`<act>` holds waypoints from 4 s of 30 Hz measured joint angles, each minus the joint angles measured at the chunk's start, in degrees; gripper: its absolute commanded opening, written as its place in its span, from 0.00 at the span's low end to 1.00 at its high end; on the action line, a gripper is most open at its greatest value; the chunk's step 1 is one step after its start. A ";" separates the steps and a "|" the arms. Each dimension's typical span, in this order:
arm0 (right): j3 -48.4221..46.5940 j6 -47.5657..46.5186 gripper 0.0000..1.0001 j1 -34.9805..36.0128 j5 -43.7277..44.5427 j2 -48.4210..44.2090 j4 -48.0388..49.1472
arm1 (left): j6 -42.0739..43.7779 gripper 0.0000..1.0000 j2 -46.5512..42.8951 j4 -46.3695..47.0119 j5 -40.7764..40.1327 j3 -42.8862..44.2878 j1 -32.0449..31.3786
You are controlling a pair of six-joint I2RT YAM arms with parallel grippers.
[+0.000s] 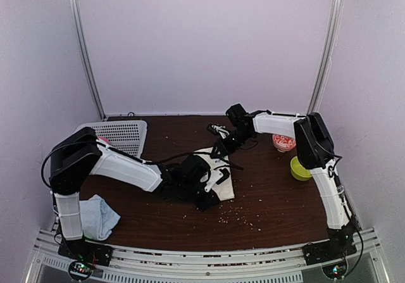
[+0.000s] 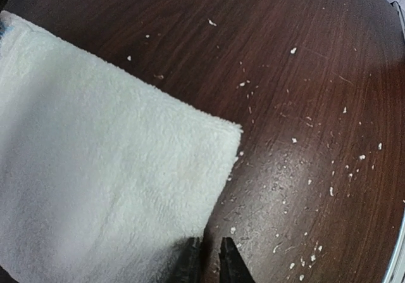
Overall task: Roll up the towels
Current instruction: Smooth out the towel at the center of the board, then pick up the towel from the center of the board, then roll the towel at the center of the board.
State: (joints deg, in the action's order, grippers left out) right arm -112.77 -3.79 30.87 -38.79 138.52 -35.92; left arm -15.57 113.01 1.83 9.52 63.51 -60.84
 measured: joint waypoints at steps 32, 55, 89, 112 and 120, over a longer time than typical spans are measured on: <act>44.39 -10.99 0.40 -2.84 3.13 -42.25 5.51 | 1.42 0.60 -8.87 -5.01 -10.60 -5.42 0.61; 58.73 -13.51 0.43 -3.39 6.25 -53.42 15.89 | 35.87 0.48 -5.49 -13.09 -6.80 3.63 -0.76; 41.13 -21.11 0.47 -9.66 -8.28 -63.87 -7.19 | 26.32 0.00 5.84 -22.84 8.68 14.73 1.29; 56.98 -36.76 0.48 24.83 12.44 -62.14 -9.05 | -2.75 0.00 16.98 -17.46 50.80 16.85 9.75; 58.40 -35.30 0.51 25.73 22.36 -51.15 8.28 | -2.95 0.00 16.98 -18.25 50.77 16.85 9.75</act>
State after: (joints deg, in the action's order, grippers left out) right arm -54.37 -39.09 56.60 -16.43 87.37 -27.64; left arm -18.52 129.99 -16.43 60.29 80.36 -51.09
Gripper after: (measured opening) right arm 0.511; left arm 0.004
